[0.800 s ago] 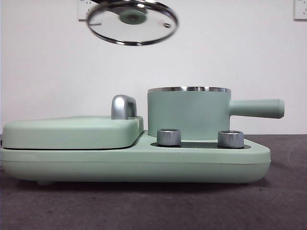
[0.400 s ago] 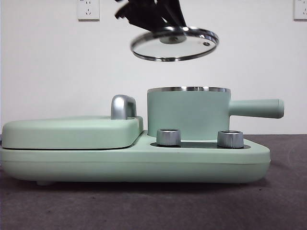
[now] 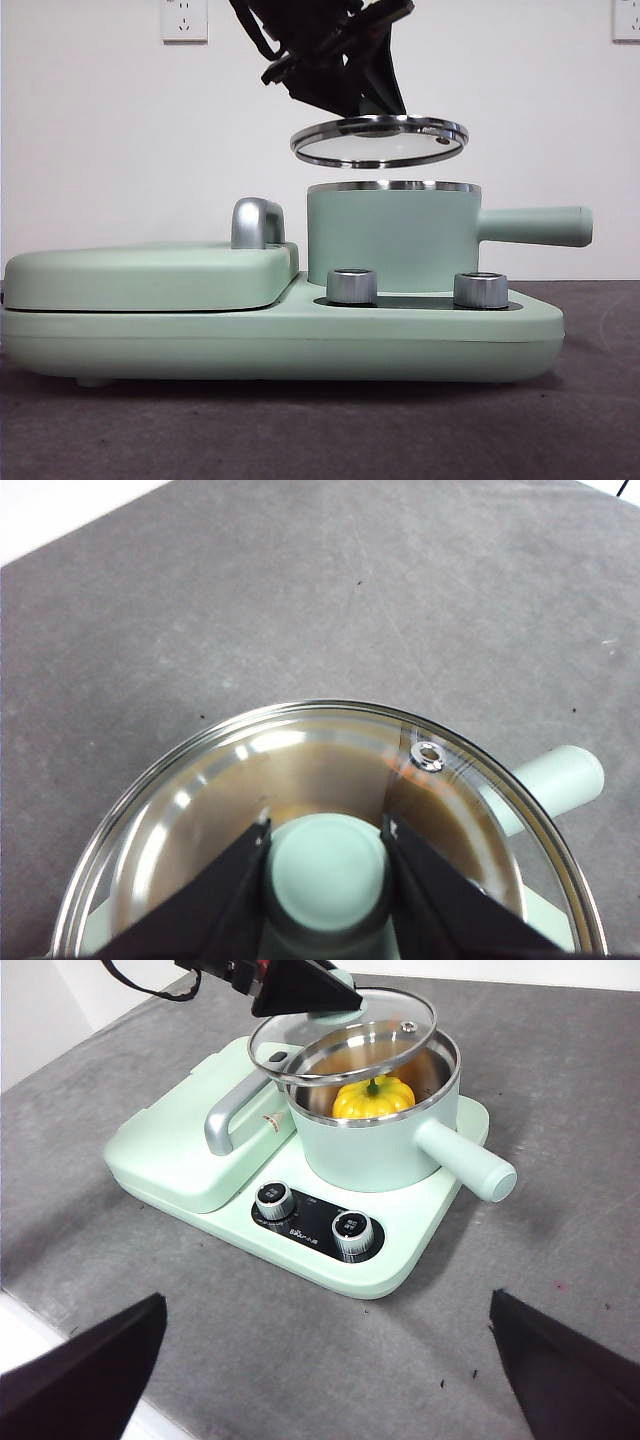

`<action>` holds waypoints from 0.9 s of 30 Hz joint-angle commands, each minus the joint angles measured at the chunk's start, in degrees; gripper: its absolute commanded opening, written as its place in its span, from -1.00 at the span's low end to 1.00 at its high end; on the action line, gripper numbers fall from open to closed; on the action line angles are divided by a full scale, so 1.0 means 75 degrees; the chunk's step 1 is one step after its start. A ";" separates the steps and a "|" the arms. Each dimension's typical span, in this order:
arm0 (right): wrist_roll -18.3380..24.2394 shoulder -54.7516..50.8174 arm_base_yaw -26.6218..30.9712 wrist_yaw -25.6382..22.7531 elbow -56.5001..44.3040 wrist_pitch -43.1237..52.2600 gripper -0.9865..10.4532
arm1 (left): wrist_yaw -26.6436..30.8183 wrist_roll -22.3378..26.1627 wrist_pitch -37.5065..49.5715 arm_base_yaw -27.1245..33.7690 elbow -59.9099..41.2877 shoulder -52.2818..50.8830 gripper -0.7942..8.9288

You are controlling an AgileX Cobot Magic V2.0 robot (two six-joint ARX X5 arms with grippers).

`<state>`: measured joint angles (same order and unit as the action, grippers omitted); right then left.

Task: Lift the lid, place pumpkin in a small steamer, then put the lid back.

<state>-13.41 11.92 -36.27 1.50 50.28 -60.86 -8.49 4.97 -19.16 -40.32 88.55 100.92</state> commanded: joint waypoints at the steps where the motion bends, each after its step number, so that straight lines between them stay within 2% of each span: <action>1: -0.0064 -0.0012 -0.0047 0.0003 0.0044 0.0055 0.07 | -0.0015 0.0079 0.0443 -0.0085 0.0213 0.0248 -0.61; 7: -0.0070 -0.0012 -0.0047 0.0003 0.0044 0.0055 0.07 | -0.0015 0.0082 0.0790 -0.0085 0.0213 0.0391 -0.61; 27: -0.0131 -0.0012 -0.0047 -0.0003 0.0044 0.0114 0.07 | -0.0015 0.0079 0.0784 -0.0122 0.0213 0.0769 -0.61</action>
<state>-13.78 11.92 -36.27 1.50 50.28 -60.60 -8.47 5.06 -14.74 -40.51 88.55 105.71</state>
